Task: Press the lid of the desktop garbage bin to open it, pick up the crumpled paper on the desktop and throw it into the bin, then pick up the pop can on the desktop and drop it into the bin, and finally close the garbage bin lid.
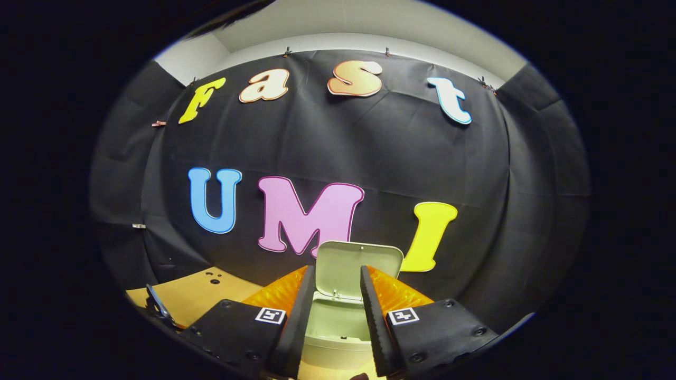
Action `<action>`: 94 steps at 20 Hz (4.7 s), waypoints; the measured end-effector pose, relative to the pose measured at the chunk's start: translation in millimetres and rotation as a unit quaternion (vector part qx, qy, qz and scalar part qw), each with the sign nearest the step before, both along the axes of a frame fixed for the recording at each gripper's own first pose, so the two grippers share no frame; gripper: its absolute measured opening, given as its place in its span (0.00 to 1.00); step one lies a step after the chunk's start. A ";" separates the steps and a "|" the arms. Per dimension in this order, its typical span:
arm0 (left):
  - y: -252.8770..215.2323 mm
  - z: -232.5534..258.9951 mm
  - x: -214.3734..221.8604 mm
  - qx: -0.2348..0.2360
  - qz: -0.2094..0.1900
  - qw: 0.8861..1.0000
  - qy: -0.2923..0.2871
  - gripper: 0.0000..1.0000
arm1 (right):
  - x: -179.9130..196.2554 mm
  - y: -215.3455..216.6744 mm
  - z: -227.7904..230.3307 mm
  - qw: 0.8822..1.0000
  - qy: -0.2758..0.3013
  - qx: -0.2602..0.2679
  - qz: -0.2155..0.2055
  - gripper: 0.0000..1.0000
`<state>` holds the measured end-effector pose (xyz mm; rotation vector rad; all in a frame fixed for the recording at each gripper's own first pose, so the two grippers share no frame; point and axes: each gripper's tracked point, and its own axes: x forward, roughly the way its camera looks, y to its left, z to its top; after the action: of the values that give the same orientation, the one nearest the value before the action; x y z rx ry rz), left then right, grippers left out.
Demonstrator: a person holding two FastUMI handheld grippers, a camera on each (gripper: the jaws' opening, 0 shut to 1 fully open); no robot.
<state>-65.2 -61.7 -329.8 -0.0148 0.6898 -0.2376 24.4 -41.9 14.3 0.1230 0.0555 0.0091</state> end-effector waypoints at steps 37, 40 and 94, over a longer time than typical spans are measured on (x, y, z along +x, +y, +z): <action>-33.8 62.6 39.2 -0.001 -0.018 0.999 -0.041 0.43 | -29.9 -23.5 -26.8 0.998 0.050 0.023 -0.003 0.55; -38.5 113.6 61.5 -0.016 -0.016 0.996 -0.088 0.43 | -33.3 -26.8 -31.0 0.999 0.051 0.012 -0.007 0.55; -231.2 209.4 210.0 -0.046 -0.182 0.967 -0.174 0.82 | -101.3 -56.5 -82.5 0.991 0.104 0.028 -0.085 0.56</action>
<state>144.8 -292.9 -120.3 0.0638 0.3253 -0.6106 -76.9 -98.4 -68.2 0.1838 0.2524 -0.1727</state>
